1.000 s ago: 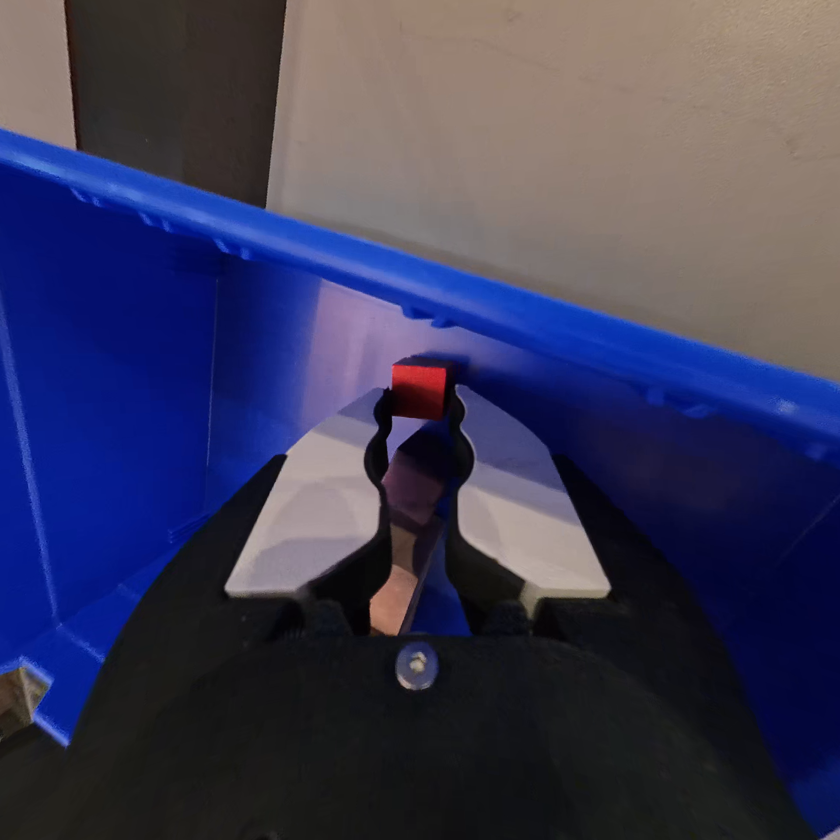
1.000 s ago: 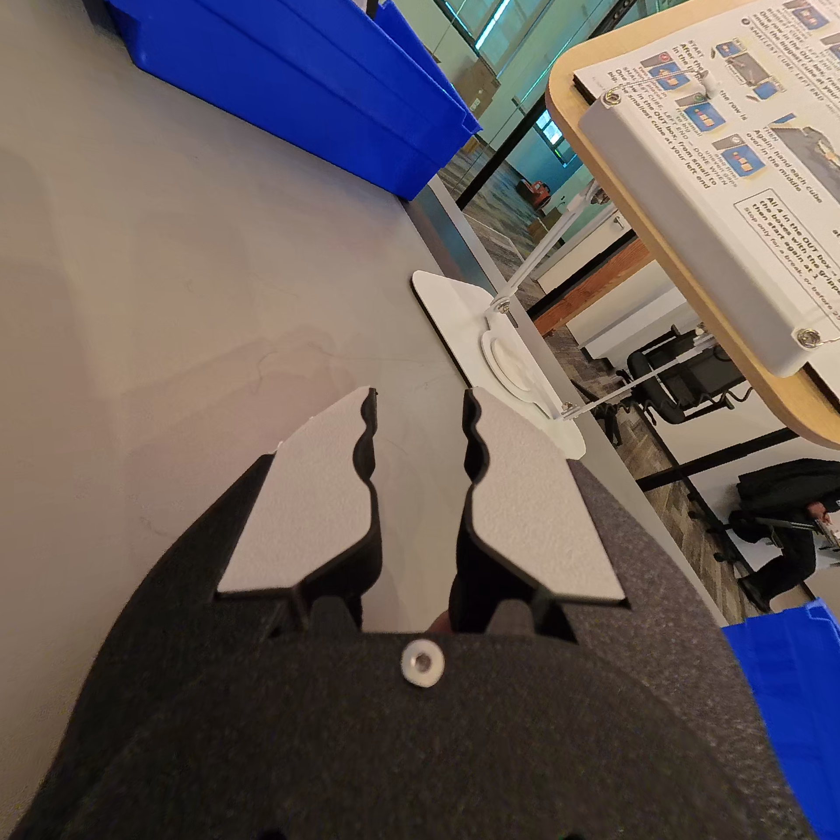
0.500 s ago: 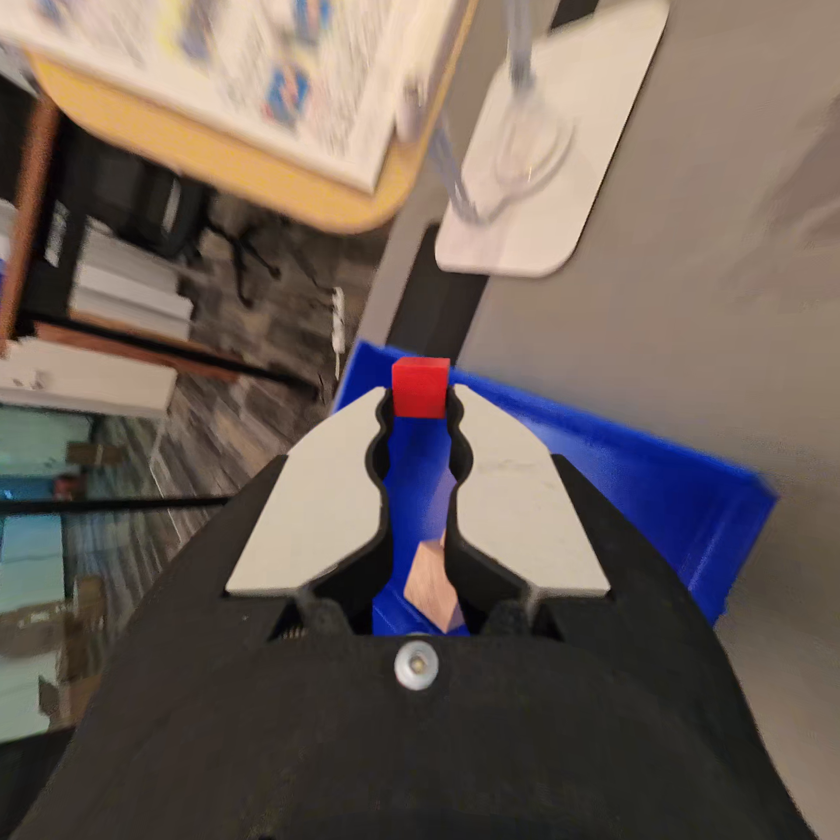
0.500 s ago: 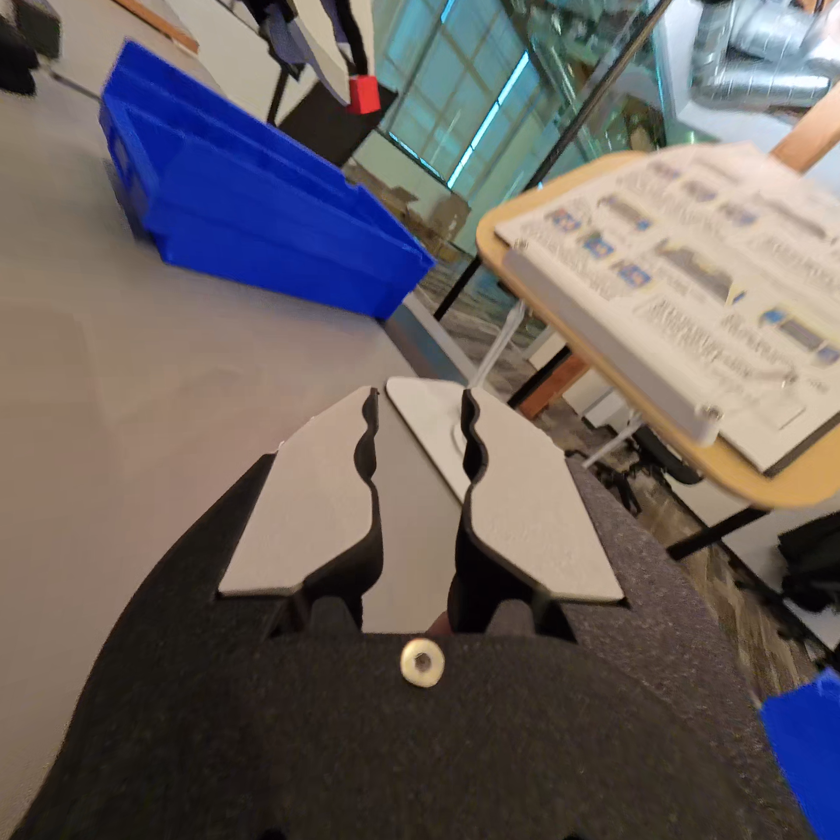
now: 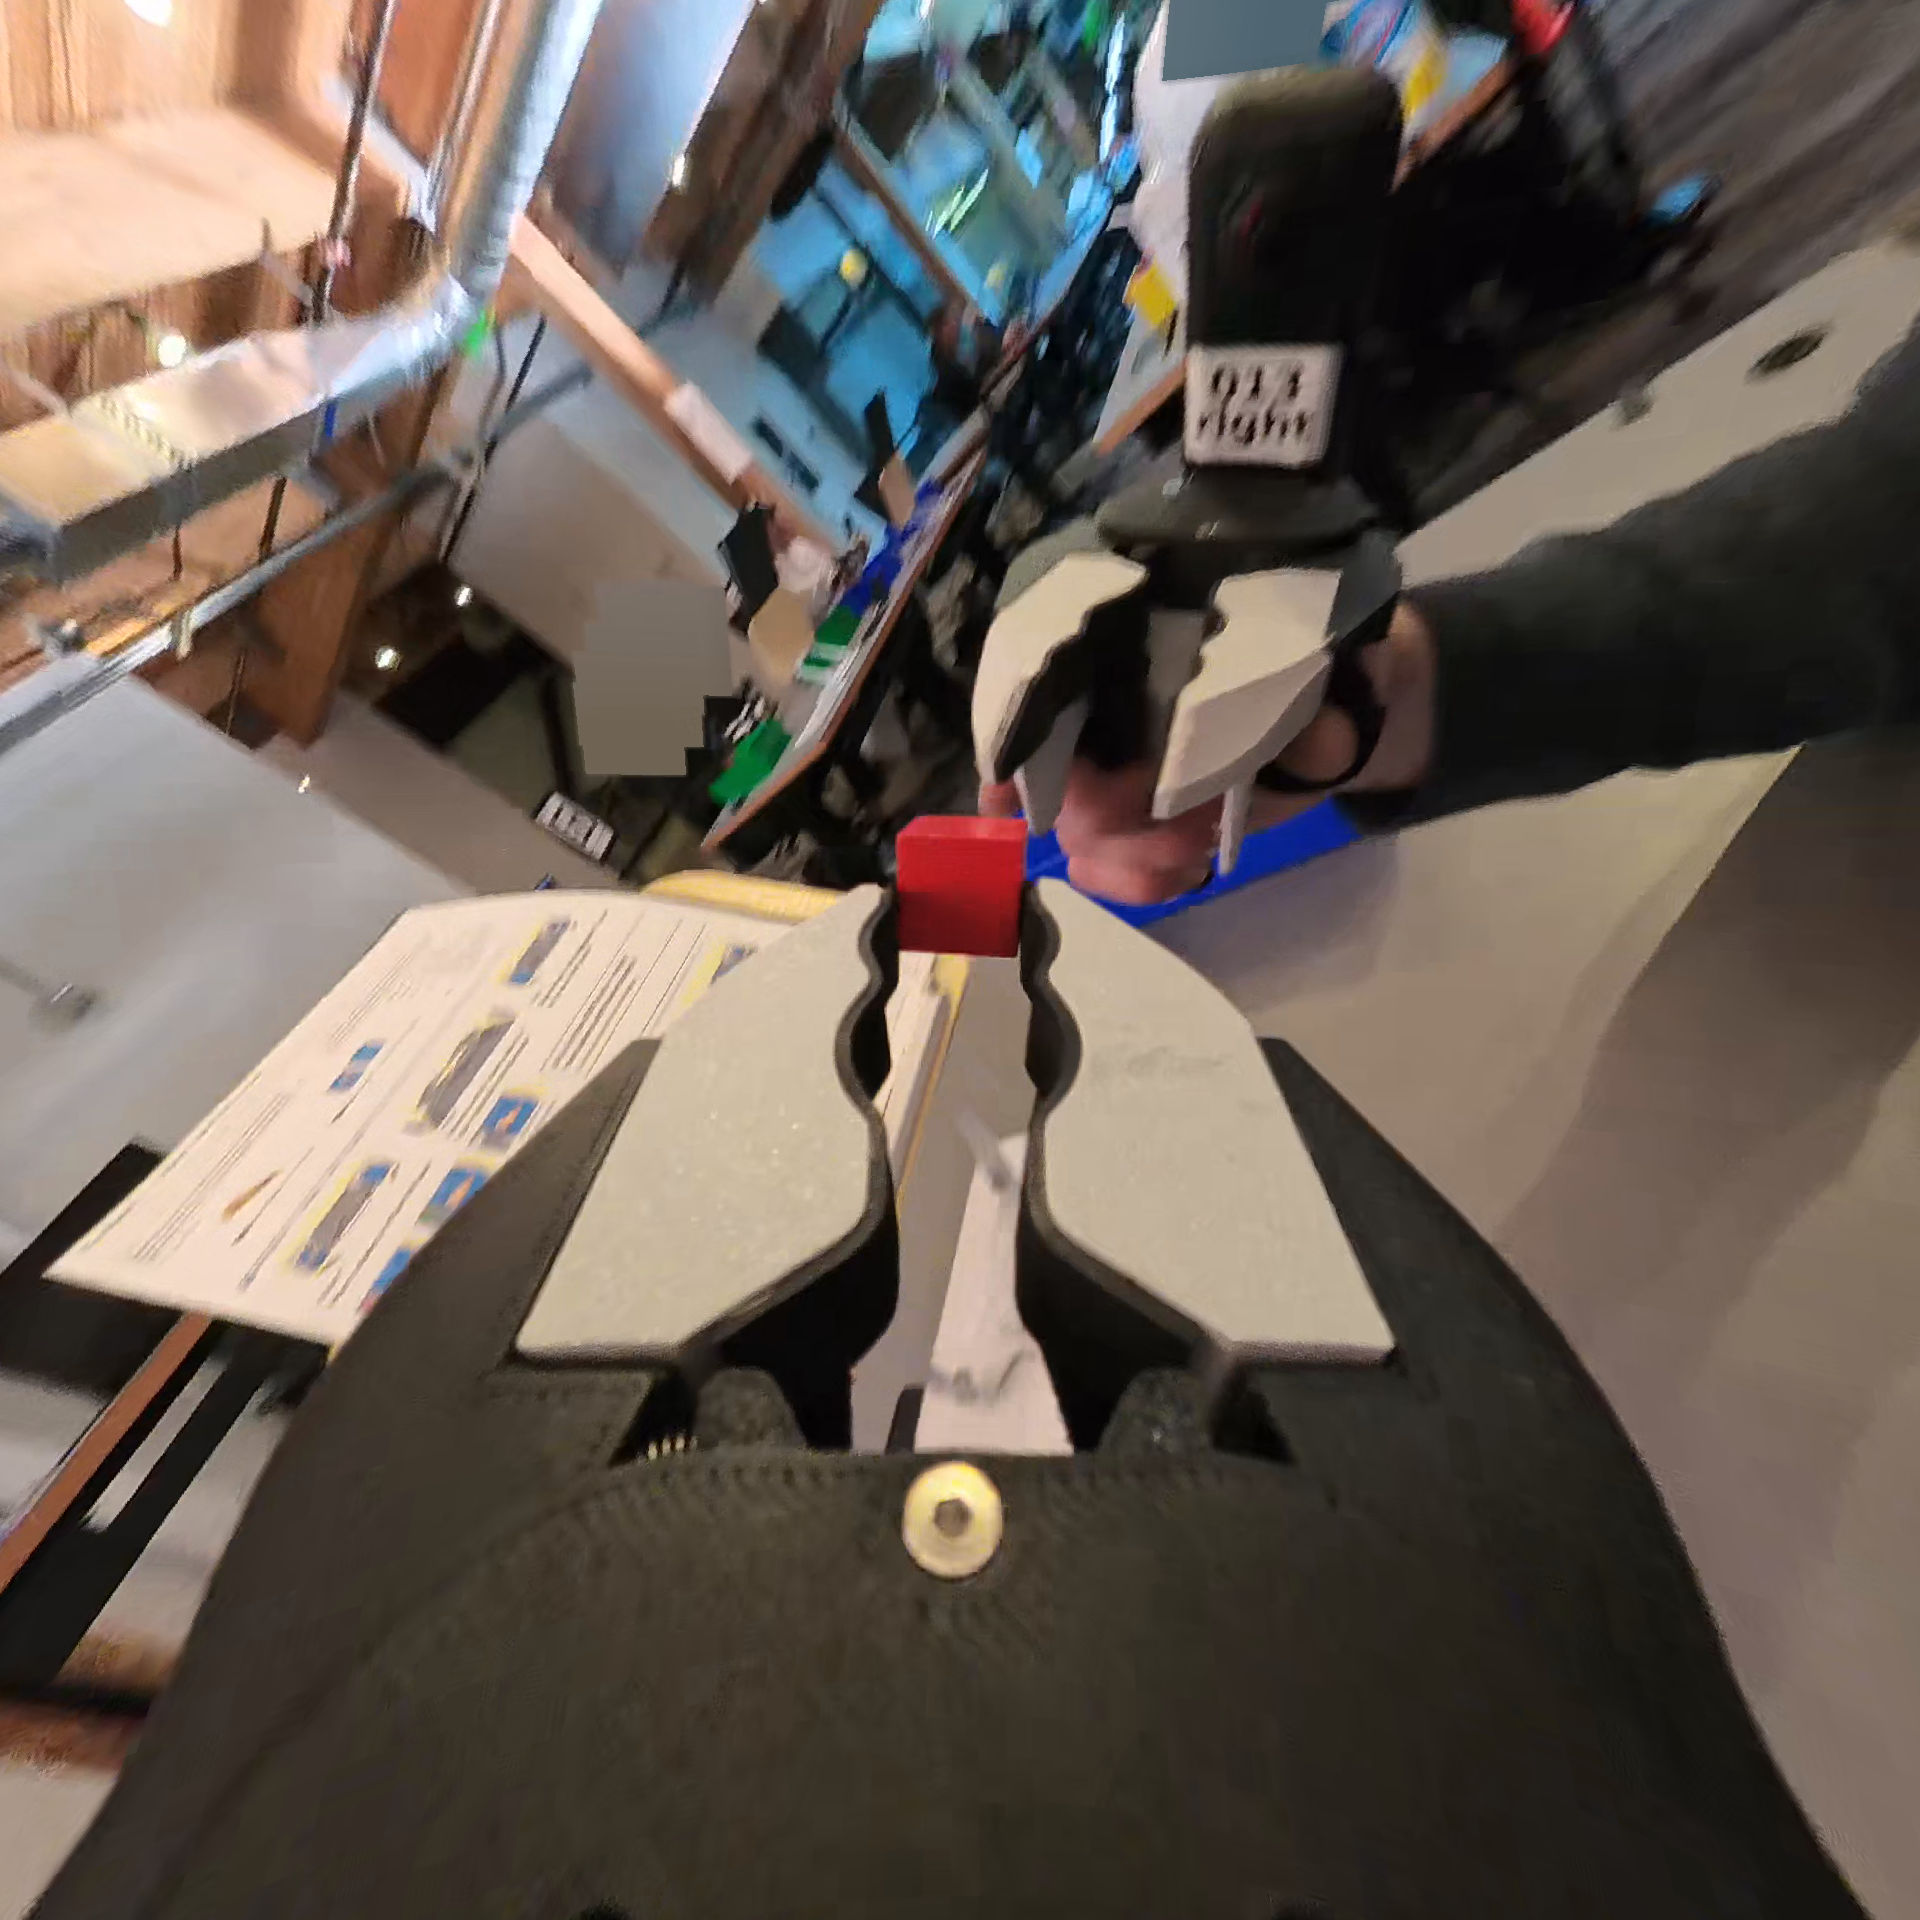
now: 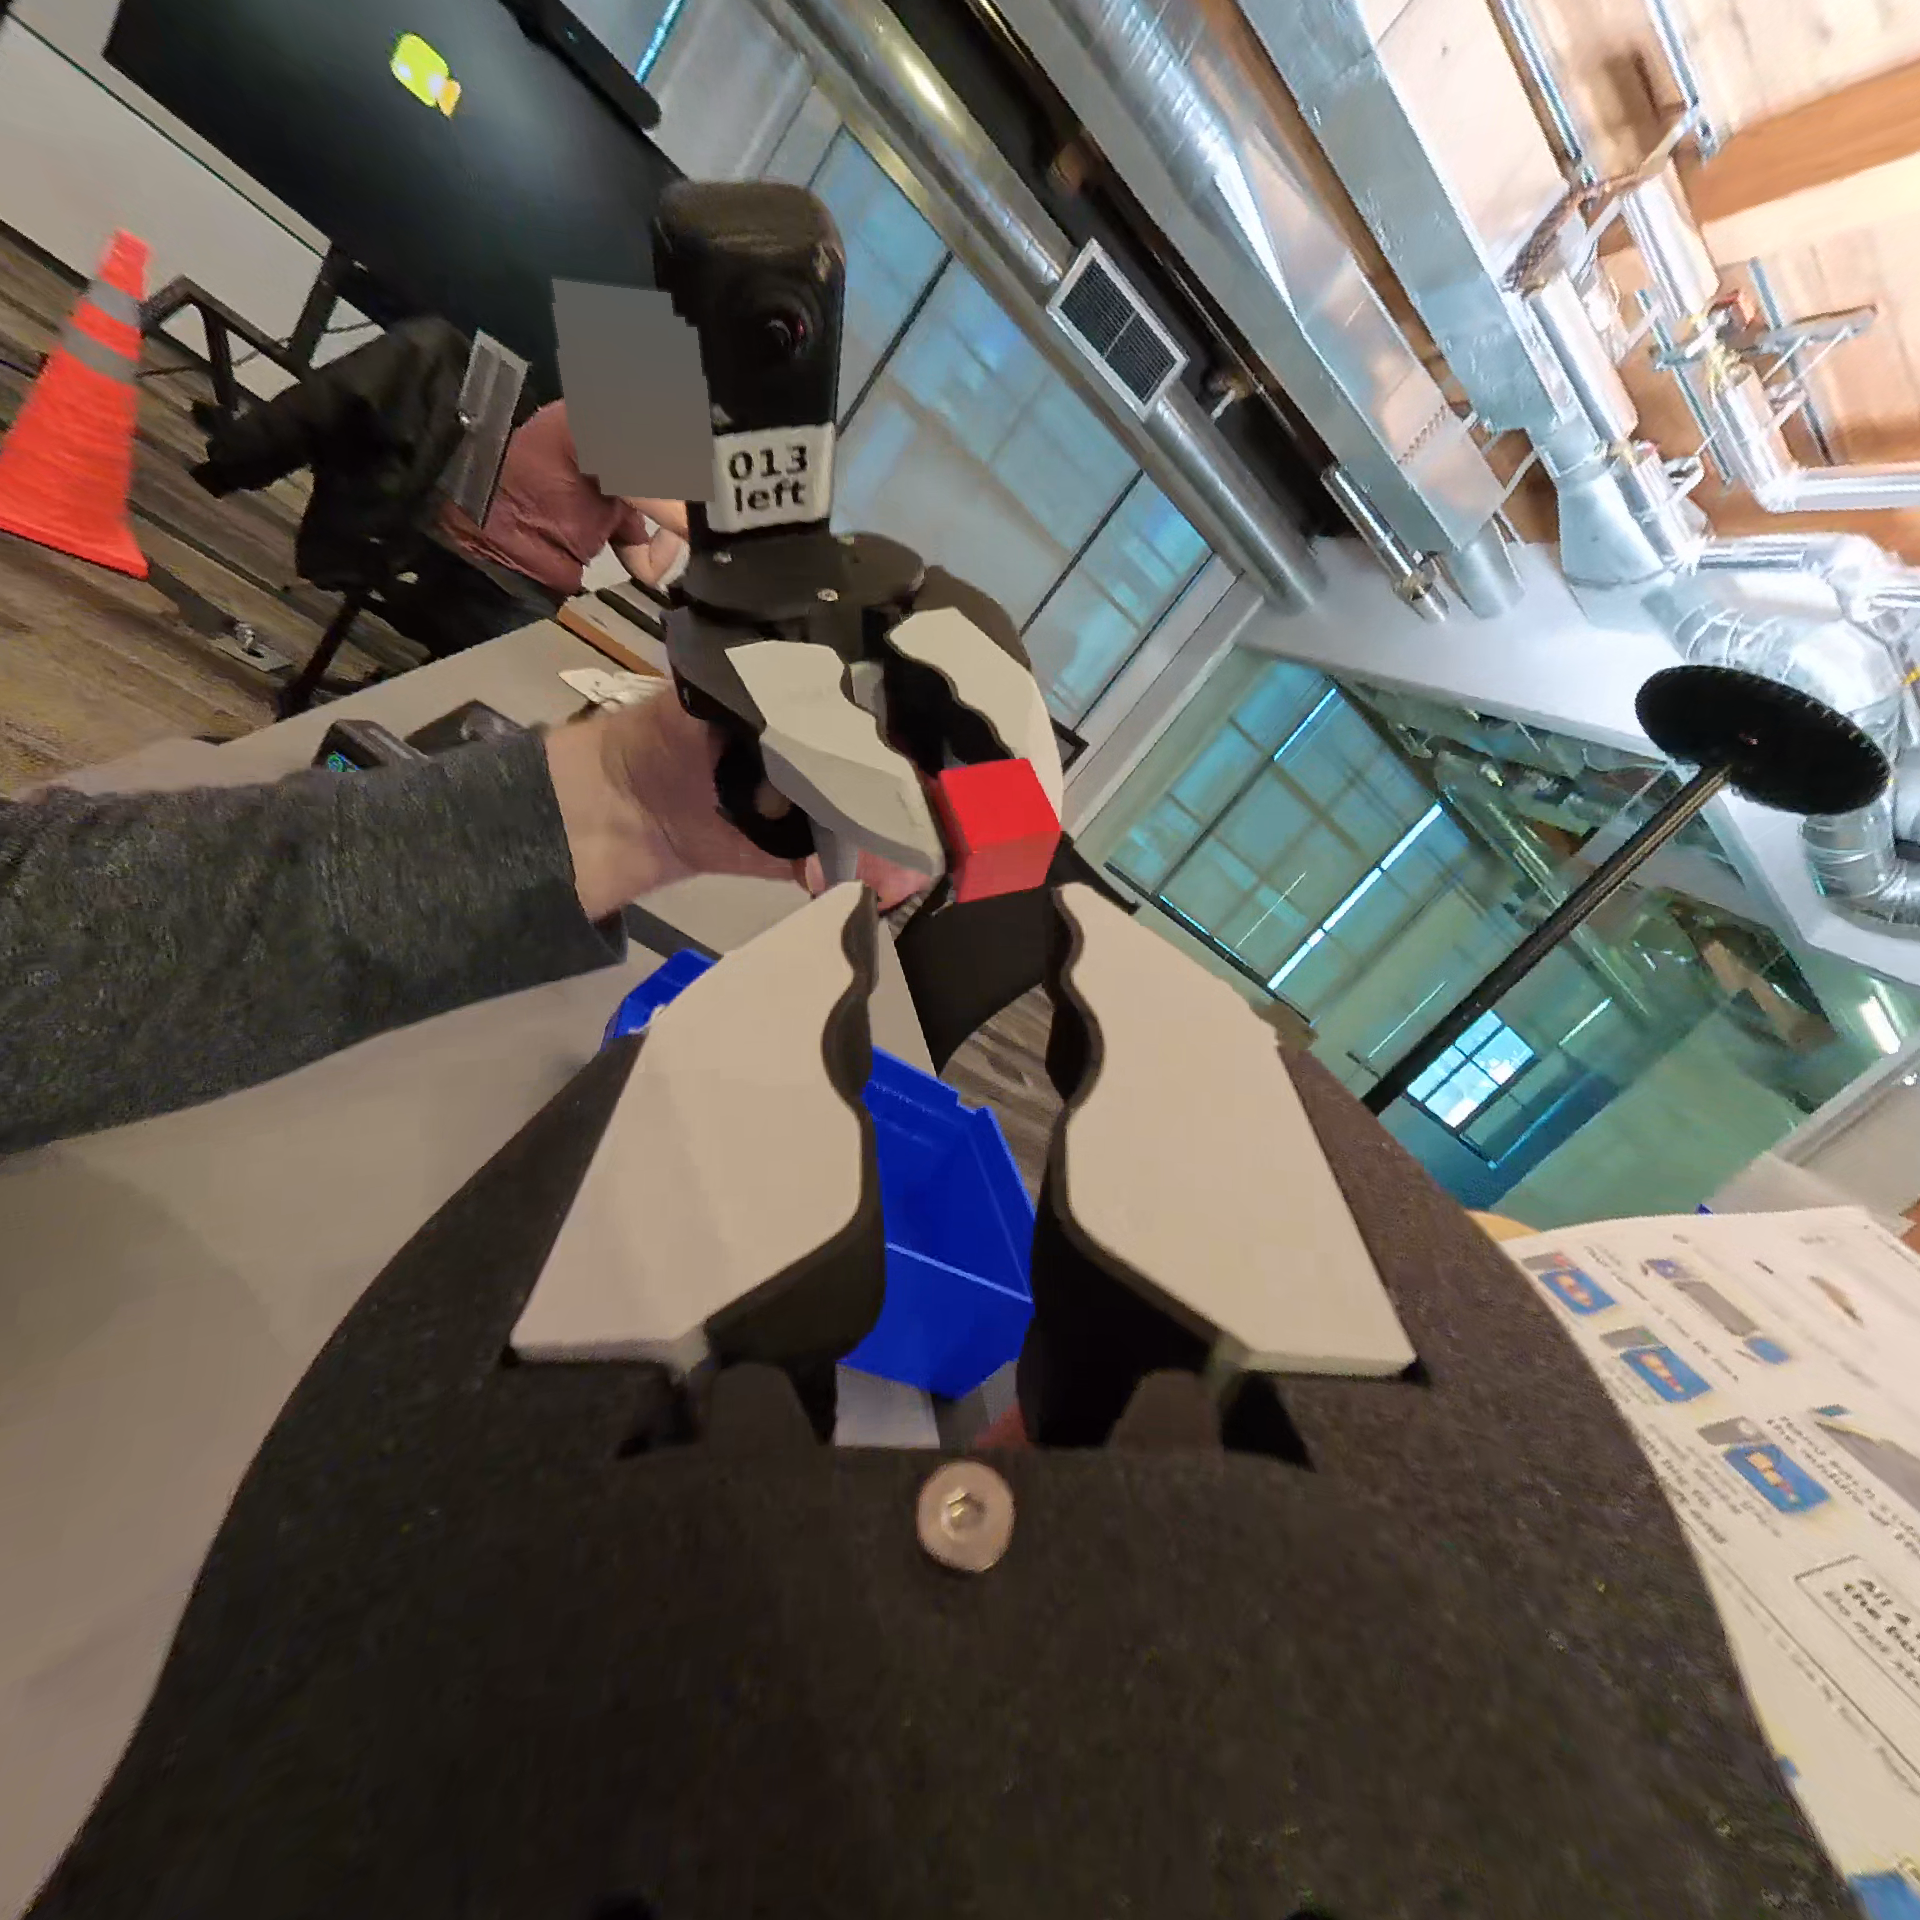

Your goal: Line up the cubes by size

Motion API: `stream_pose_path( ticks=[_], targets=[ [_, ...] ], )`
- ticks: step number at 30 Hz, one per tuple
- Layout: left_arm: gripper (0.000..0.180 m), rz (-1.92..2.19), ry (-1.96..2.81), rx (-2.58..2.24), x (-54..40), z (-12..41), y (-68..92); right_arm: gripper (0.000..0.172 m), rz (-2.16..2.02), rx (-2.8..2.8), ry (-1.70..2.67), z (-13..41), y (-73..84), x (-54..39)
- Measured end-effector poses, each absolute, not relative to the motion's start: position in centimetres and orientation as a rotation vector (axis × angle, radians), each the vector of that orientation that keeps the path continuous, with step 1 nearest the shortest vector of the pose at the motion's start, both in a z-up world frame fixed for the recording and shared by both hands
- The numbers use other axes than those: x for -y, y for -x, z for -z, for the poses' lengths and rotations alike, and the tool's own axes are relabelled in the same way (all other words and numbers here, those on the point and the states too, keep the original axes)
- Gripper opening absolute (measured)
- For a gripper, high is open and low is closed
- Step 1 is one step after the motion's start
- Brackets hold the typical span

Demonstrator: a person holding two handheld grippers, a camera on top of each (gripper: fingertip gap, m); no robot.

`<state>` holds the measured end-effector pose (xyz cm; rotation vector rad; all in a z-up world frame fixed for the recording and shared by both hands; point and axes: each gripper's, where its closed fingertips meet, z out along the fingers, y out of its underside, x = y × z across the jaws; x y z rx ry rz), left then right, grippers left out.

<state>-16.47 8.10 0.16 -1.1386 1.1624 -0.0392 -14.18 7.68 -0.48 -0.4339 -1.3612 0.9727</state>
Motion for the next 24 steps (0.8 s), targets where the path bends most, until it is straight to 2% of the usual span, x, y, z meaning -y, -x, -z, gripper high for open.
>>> stream_pose_path(
  ticks=[24],
  targets=[
    [0.021,0.318,0.979,-1.296,-6.2,0.2,11.6,0.024,-0.999,1.412,0.343,-0.1,12.2,-5.7]
  ],
)
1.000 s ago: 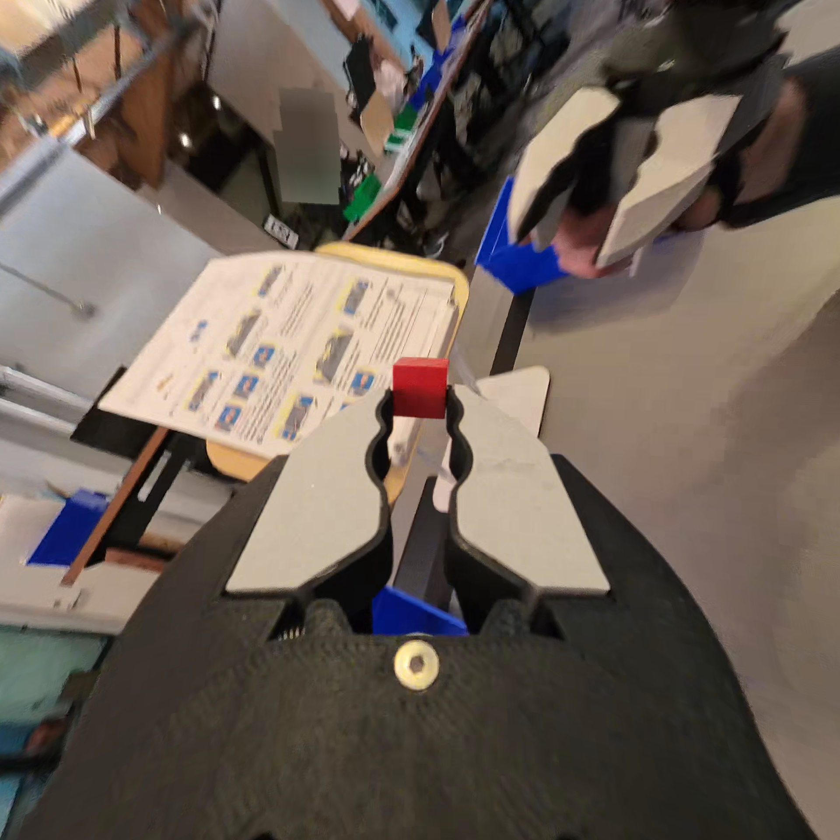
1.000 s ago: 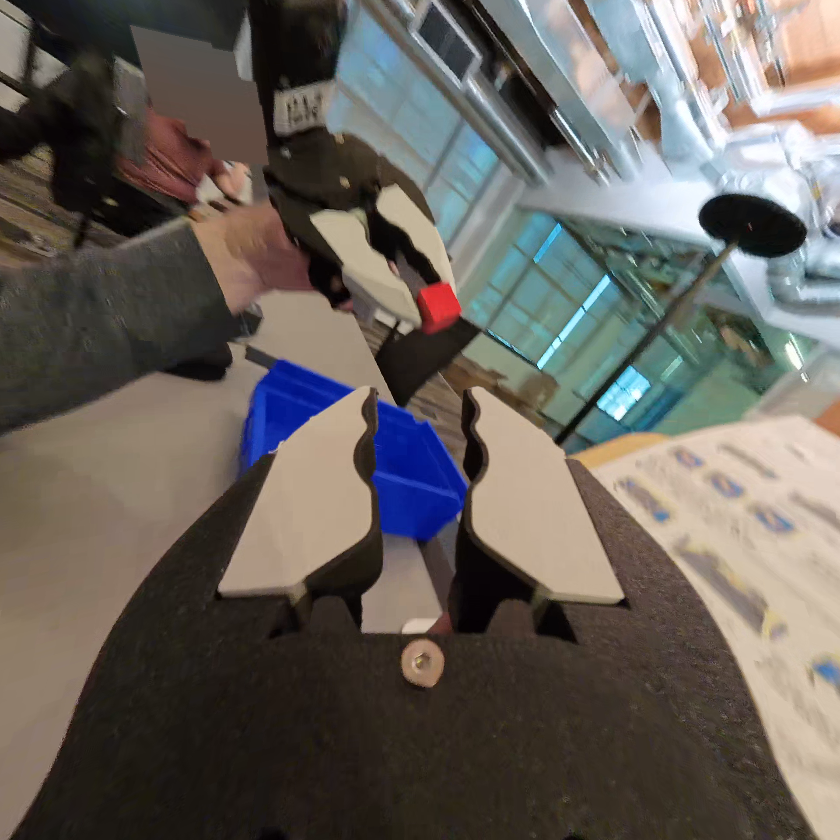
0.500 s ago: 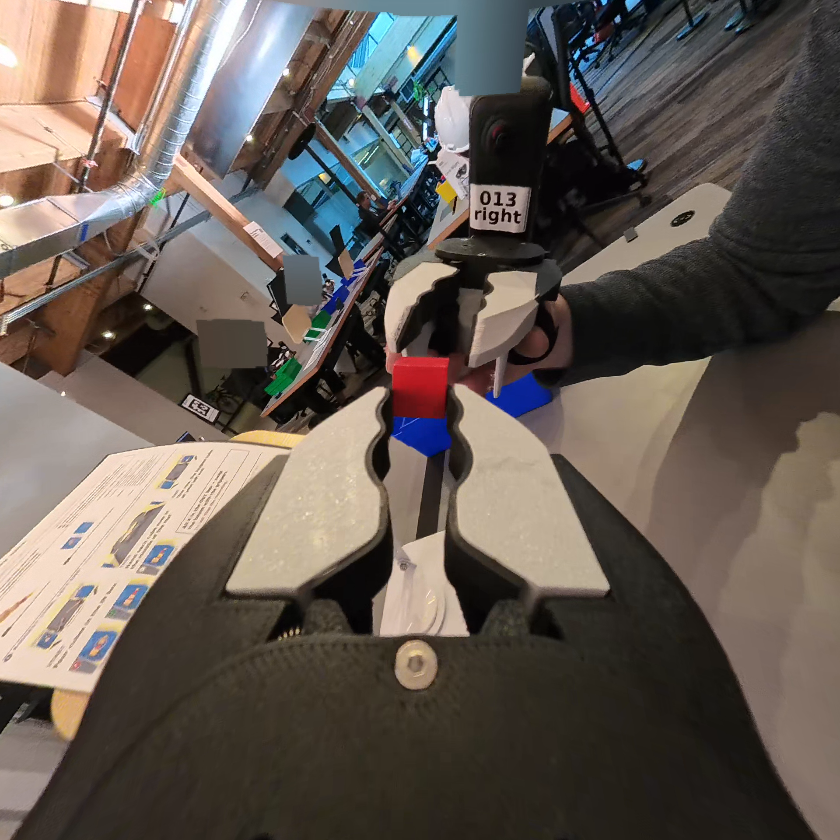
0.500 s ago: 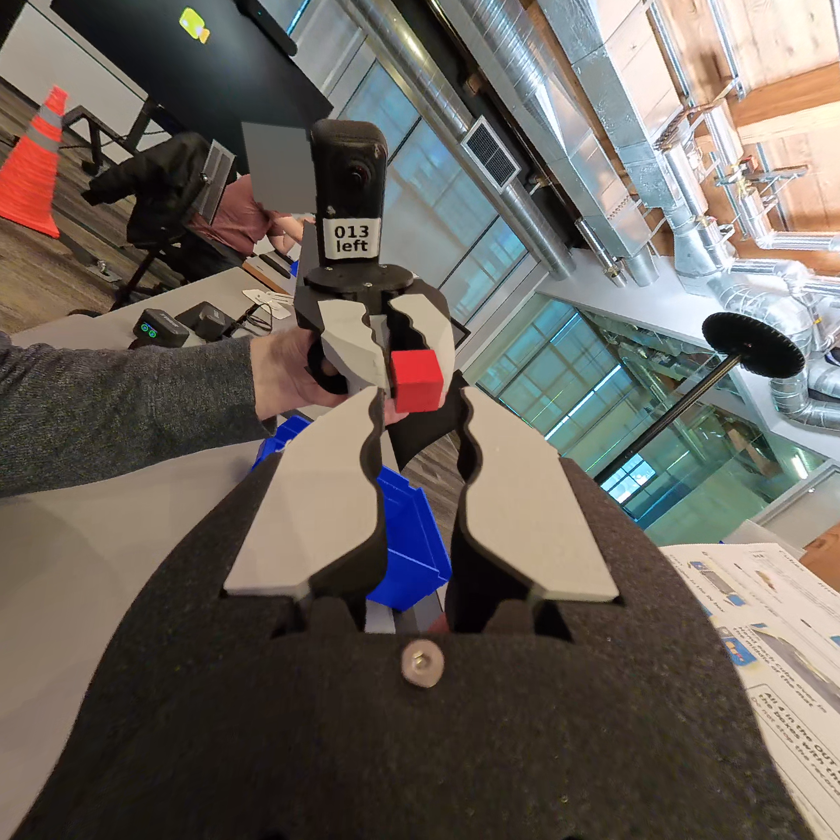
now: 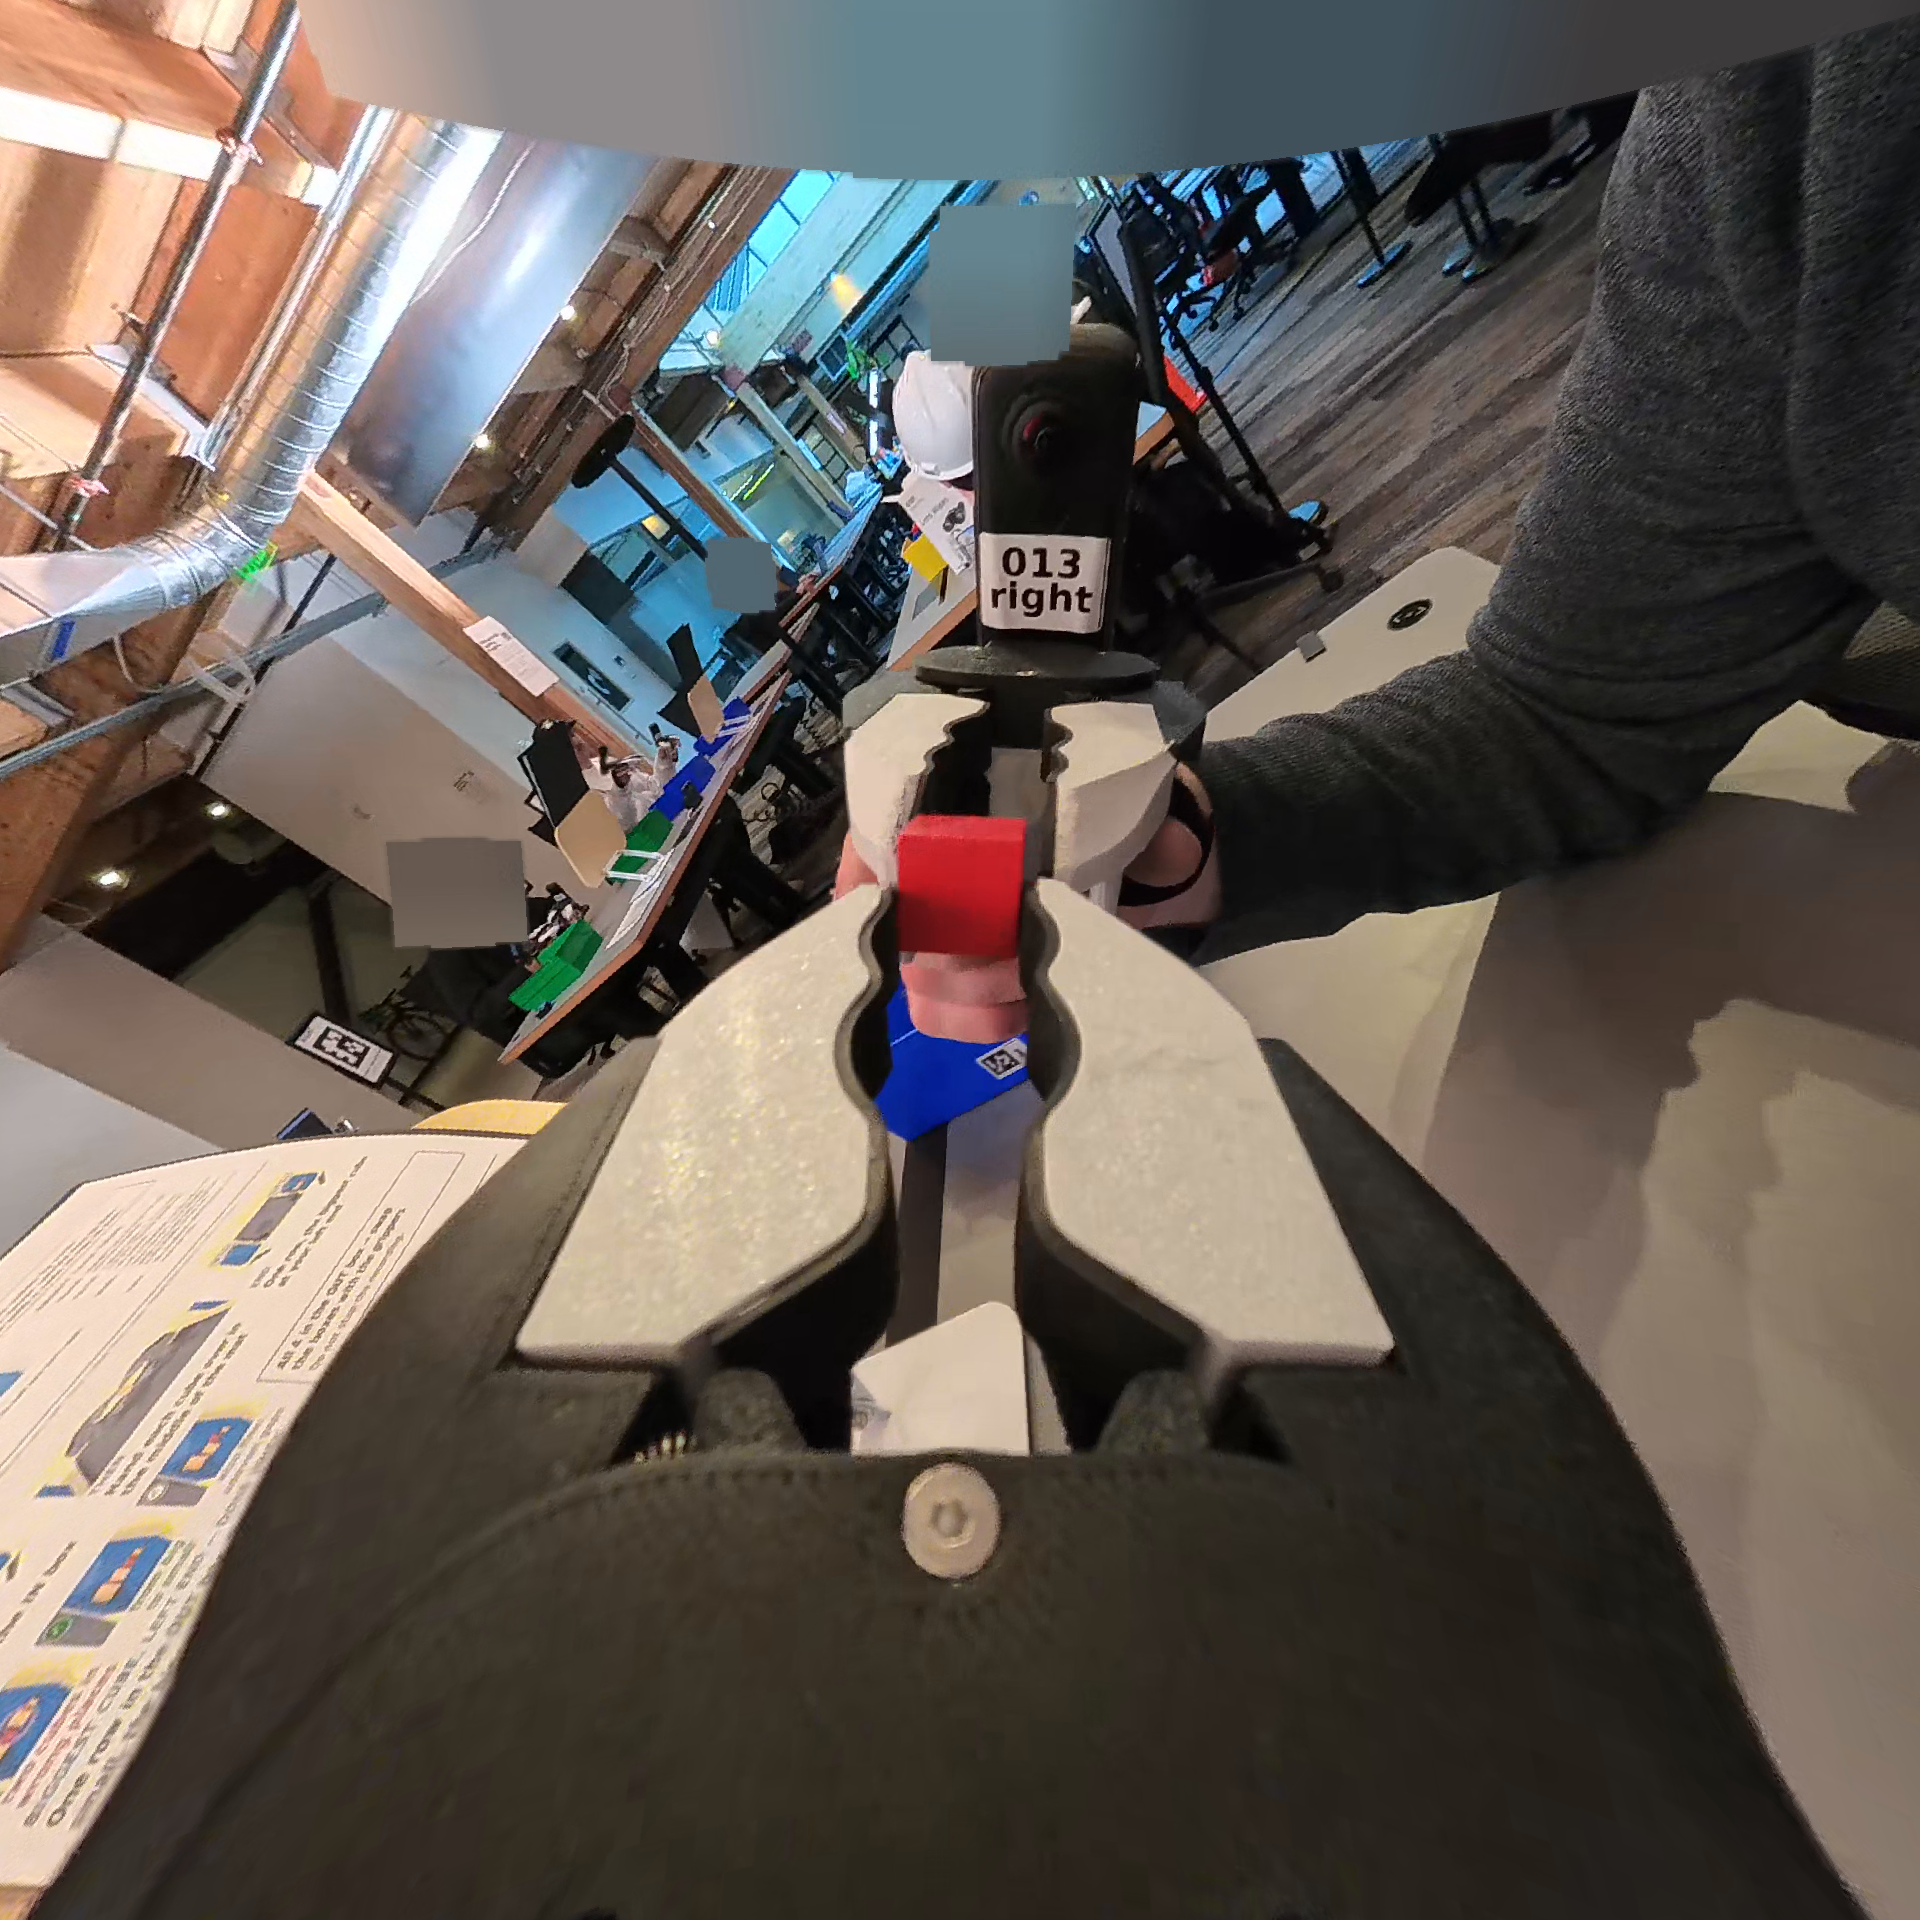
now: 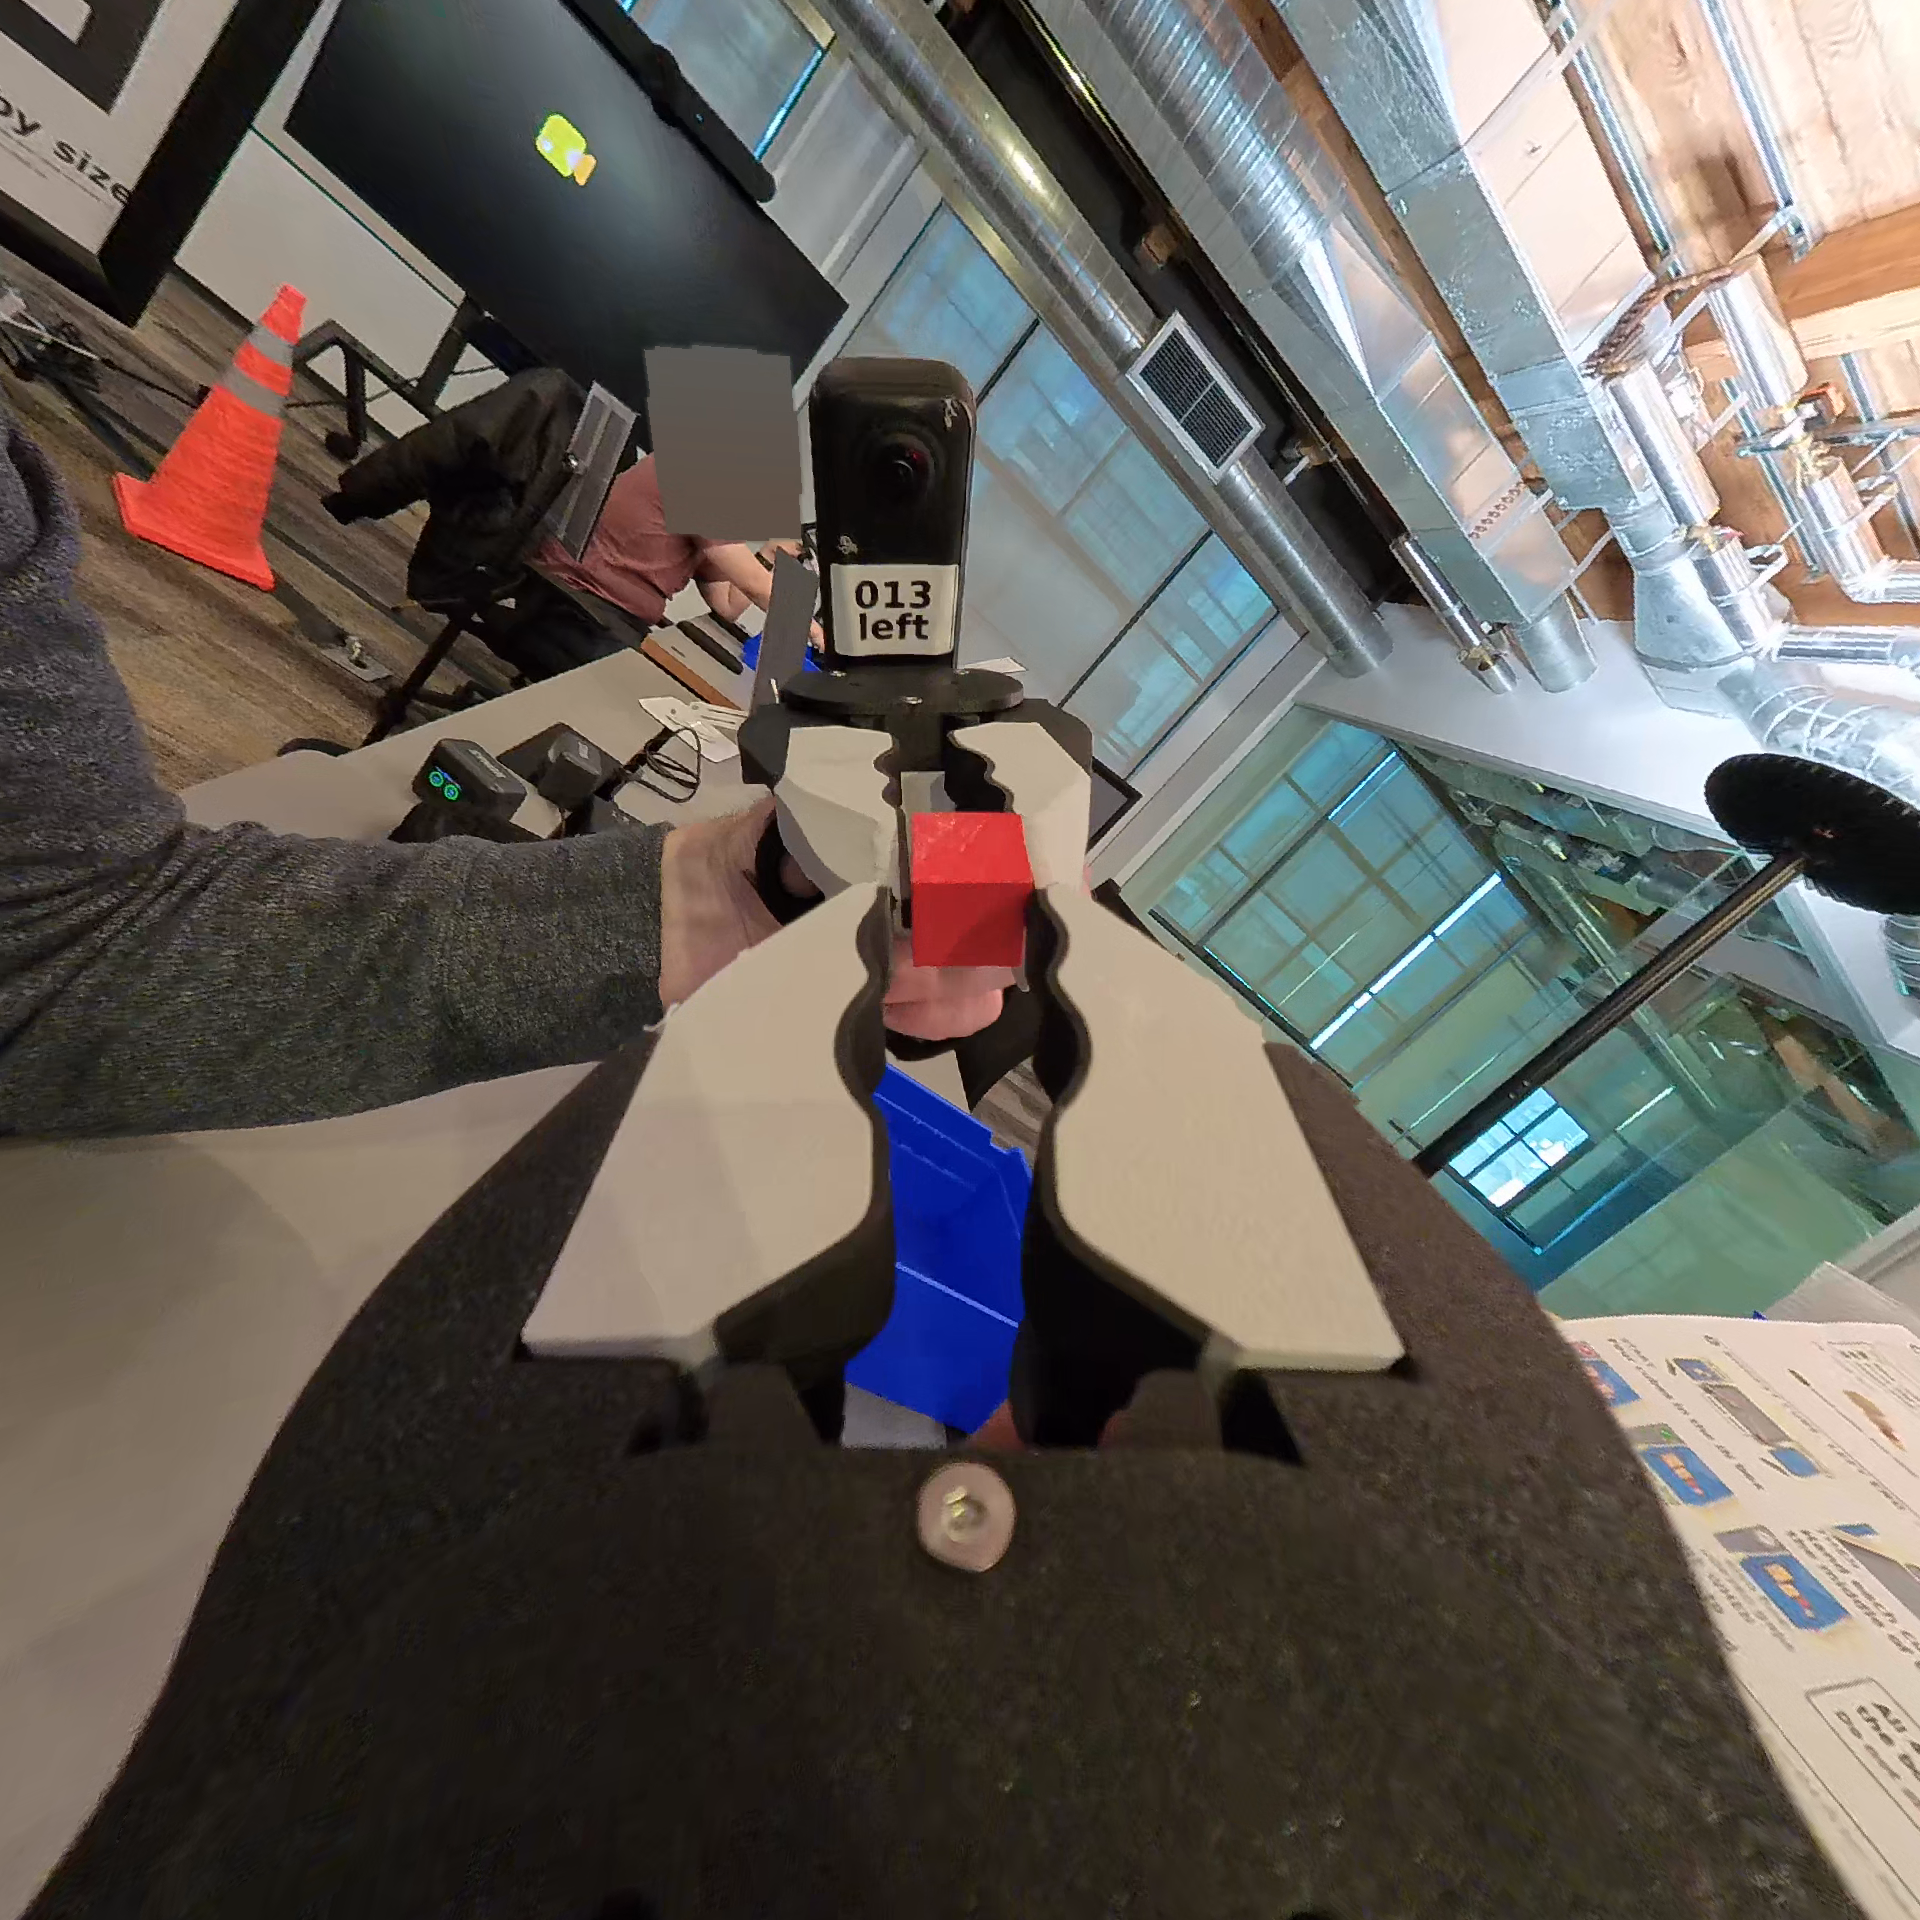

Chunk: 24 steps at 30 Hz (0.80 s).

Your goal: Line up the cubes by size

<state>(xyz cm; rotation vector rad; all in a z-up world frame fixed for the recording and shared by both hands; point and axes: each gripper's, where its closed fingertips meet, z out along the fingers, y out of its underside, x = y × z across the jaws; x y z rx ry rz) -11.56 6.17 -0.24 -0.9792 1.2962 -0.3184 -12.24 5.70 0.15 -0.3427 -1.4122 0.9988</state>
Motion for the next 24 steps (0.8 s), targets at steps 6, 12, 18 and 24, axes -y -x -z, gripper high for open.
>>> stream_pose_path(
  ticks=[6,12,18,24],
  targets=[
    [0.021,0.354,0.969,-1.313,-5.84,0.50,11.48,0.021,-1.031,1.422,0.338,0.01,12.18,-5.44],
    [0.021,0.360,0.971,-1.318,-5.82,0.60,11.47,0.020,-1.033,1.424,0.335,0.10,12.16,-5.51],
    [0.021,0.357,0.973,-1.314,-5.77,0.47,11.36,0.020,-1.027,1.420,0.330,0.00,12.04,-5.50],
    [0.032,0.325,0.984,-1.282,-6.11,0.01,11.44,0.020,-1.025,1.419,0.336,-0.16,11.88,-5.56]
  ],
)
